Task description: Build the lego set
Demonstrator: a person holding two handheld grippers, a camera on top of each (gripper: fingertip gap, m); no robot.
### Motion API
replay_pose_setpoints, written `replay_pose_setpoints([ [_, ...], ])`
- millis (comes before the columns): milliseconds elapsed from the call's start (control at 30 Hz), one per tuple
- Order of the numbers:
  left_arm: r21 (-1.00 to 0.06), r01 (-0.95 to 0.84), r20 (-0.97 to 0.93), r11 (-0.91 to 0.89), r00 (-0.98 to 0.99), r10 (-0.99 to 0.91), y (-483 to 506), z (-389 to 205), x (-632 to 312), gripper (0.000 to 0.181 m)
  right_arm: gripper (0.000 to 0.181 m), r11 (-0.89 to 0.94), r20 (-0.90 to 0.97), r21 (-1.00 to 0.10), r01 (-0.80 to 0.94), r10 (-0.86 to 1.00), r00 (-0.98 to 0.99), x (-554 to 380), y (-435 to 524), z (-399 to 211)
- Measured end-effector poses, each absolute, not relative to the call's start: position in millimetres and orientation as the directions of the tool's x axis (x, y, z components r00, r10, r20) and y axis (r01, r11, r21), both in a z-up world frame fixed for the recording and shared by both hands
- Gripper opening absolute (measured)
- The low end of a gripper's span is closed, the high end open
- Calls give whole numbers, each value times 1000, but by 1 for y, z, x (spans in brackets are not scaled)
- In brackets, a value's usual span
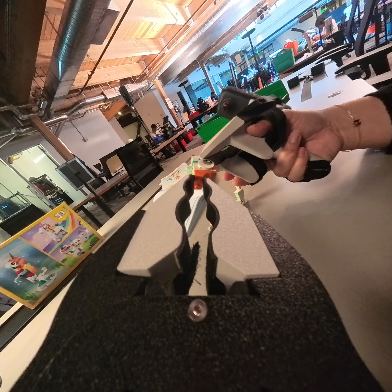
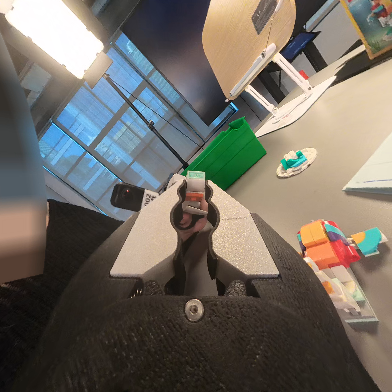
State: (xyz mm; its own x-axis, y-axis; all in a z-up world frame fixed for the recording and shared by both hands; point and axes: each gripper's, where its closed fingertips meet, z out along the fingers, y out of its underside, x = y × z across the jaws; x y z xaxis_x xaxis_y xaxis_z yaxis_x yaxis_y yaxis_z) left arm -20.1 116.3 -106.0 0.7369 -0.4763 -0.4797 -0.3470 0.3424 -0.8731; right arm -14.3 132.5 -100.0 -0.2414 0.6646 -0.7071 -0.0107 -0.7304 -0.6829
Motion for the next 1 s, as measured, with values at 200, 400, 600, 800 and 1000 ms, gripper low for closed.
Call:
replay_pose_setpoints([
  [200, -932, -244, -354, 266, 763, -540, 120, -104, -30, 5, 29, -573, -553, -817, -70, 812, -188, -6, 139, -91],
  [400, -984, -171, -152, 56, 623, -767, 111, -131, -12, 5, 40, -51, -54, -998, 36, 996, -68, 4, 133, -108],
  [600, -984, -181, -91, -2, 504, -859, 96, -144, 5, 5, 40, 123, 107, -990, 75, 975, -194, 11, 110, -121],
  [800, -980, -199, -88, -10, 476, -875, 92, -149, 7, 5, 37, 200, 162, -972, 127, 953, -256, 13, 99, -135],
  [1000, -978, -207, -96, -5, 470, -877, 92, -149, 7, 5, 31, 223, 171, -962, 160, 944, -284, 11, 92, -143],
])
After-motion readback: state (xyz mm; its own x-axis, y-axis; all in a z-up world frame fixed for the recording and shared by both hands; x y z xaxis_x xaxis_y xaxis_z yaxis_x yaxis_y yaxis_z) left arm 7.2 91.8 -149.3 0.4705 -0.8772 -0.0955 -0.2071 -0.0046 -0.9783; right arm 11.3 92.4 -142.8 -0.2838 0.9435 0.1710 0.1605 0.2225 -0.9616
